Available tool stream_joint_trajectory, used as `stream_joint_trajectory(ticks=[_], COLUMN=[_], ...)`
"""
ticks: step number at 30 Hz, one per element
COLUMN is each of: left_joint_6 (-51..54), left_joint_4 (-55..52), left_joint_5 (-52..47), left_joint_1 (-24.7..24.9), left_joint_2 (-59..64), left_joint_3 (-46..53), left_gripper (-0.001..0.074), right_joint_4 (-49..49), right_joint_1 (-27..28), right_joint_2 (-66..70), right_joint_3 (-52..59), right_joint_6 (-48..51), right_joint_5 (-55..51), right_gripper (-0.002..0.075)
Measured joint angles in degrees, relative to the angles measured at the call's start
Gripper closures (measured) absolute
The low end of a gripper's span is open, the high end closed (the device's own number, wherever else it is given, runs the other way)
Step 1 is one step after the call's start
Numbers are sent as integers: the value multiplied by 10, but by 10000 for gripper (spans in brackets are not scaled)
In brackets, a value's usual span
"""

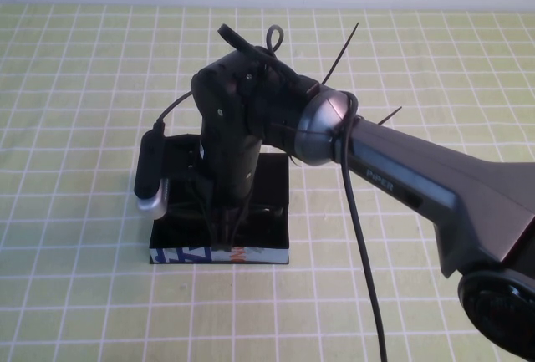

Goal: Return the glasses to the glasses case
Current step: Place the glasses in the glasses case

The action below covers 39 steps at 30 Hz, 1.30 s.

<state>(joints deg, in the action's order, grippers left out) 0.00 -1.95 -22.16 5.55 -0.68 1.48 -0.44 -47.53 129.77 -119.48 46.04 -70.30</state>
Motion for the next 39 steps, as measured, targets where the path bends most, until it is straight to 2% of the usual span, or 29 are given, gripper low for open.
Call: stream_joint_trajectory(ticks=[17,20,24,27,33,39], left_joint_6=[0,0,0,0,0,0], left_joint_4=[0,0,0,0,0,0], left_joint_5=[0,0,0,0,0,0], left_joint_1=[0,0,0,0,0,0], left_joint_2=[0,0,0,0,0,0], left_joint_3=[0,0,0,0,0,0], left_gripper=[737,737,737,737,737,737], right_joint_4=[4,4,4,-4,-16,-21], right_joint_1=[0,0,0,1,13,39], right_joint_2=[5,6,4,-9,-73,-110], right_joint_3=[28,28,28,28,28,28], right_joint_6=[2,2,1,1,-28,-67], right_joint_5=[1,1,2,2,0,-3], right_gripper=[671,603,417,371,419,572])
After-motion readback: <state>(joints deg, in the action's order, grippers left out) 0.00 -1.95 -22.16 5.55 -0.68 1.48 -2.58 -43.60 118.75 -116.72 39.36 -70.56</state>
